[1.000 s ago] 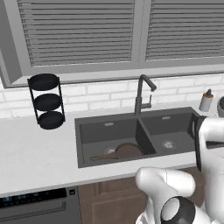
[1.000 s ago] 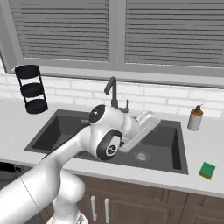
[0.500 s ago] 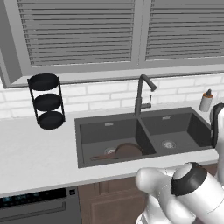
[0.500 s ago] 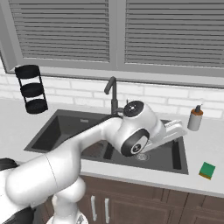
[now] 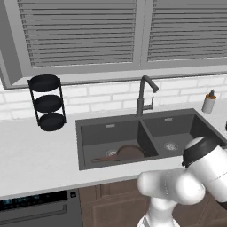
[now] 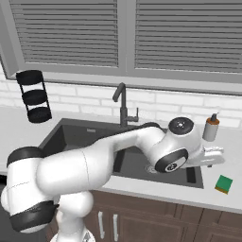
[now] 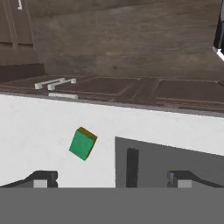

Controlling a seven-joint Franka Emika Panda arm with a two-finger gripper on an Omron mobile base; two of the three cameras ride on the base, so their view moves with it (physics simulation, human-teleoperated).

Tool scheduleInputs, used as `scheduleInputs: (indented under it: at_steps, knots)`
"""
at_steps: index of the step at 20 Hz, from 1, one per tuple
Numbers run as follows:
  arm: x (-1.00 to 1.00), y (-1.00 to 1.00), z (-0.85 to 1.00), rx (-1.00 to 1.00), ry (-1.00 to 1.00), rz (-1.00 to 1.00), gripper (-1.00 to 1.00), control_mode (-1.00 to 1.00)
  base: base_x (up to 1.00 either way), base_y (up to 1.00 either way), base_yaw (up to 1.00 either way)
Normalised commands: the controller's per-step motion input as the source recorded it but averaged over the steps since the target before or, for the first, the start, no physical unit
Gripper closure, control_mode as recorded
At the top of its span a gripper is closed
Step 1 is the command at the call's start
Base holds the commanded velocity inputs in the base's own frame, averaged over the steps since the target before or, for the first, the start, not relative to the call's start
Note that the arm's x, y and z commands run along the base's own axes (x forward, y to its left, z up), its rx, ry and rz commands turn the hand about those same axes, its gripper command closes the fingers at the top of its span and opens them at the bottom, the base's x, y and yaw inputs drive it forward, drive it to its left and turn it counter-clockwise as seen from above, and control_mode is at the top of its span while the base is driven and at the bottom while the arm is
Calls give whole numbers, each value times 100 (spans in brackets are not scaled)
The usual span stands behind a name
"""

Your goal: Pick the pan and sponge and place them into the sink. Then turn on the water.

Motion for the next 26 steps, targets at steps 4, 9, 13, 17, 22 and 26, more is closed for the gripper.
scheduleInputs:
  at_steps: [4,9,13,17,22,26]
  knots:
    - [1,-43,-25,10,0,-16,-100,-100,0,0,0]
    - [23,-21,-10,7,0,-9,-100,-100,0,0,0]
    - [35,-14,-22,7,0,-4,-100,-100,0,0,0]
    - [28,-16,-39,5,0,-3,-100,-100,0,0,0]
    - [23,-23,-28,5,0,-2,-100,-100,0,0,0]
    - [15,-34,-15,8,0,-1,-100,-100,0,0,0]
